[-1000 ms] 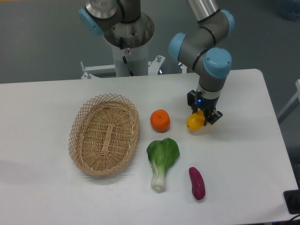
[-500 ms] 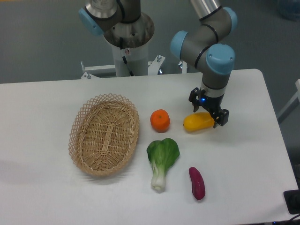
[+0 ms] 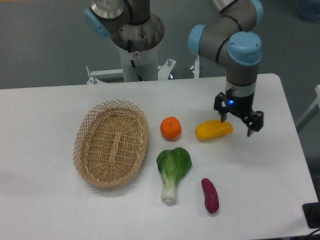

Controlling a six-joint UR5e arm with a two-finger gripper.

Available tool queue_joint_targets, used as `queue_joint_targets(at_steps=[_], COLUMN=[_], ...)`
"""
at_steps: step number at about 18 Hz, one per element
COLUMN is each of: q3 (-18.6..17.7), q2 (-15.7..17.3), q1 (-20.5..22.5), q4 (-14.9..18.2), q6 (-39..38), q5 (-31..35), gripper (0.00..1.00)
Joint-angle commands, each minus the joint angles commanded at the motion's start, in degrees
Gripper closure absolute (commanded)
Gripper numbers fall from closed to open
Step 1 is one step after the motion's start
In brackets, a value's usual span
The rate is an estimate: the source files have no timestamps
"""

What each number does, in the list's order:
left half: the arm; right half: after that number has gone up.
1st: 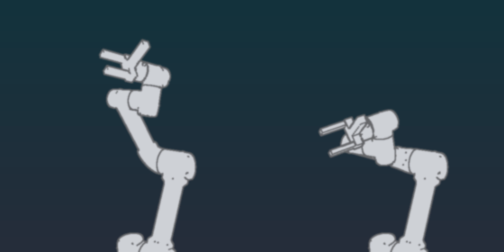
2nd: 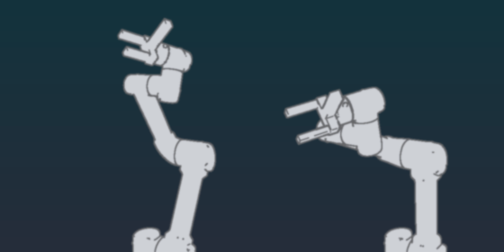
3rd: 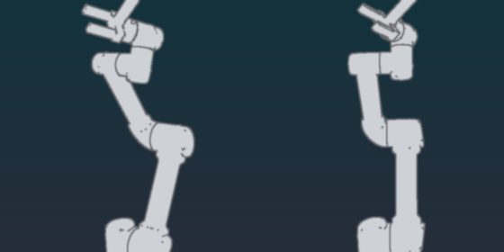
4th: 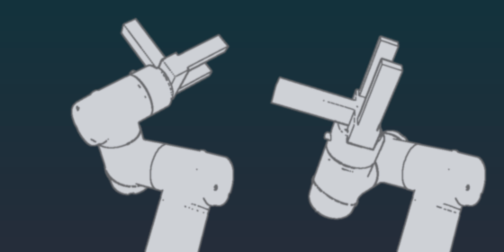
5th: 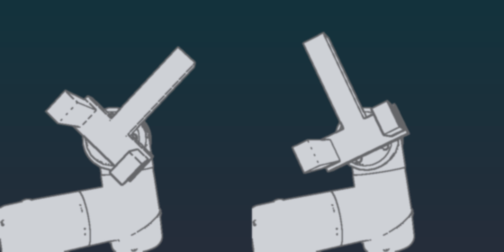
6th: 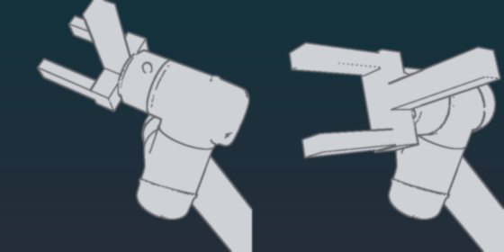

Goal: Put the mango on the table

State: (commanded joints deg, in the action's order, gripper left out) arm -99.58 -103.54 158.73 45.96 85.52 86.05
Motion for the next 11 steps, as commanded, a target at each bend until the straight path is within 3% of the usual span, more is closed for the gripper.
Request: queue_joint_targets(at_steps=[3,8,11], q3=[2.02,8.87,9.32], q2=[1.66,2.29,3.6], q1=[1.84,4.92,7.9], q4=[2.18,13.78,15.47], q6=[0.87,4.73,10.09], q5=[-0.09,-0.62,-0.97], gripper=[0.0,0.0,0.0])
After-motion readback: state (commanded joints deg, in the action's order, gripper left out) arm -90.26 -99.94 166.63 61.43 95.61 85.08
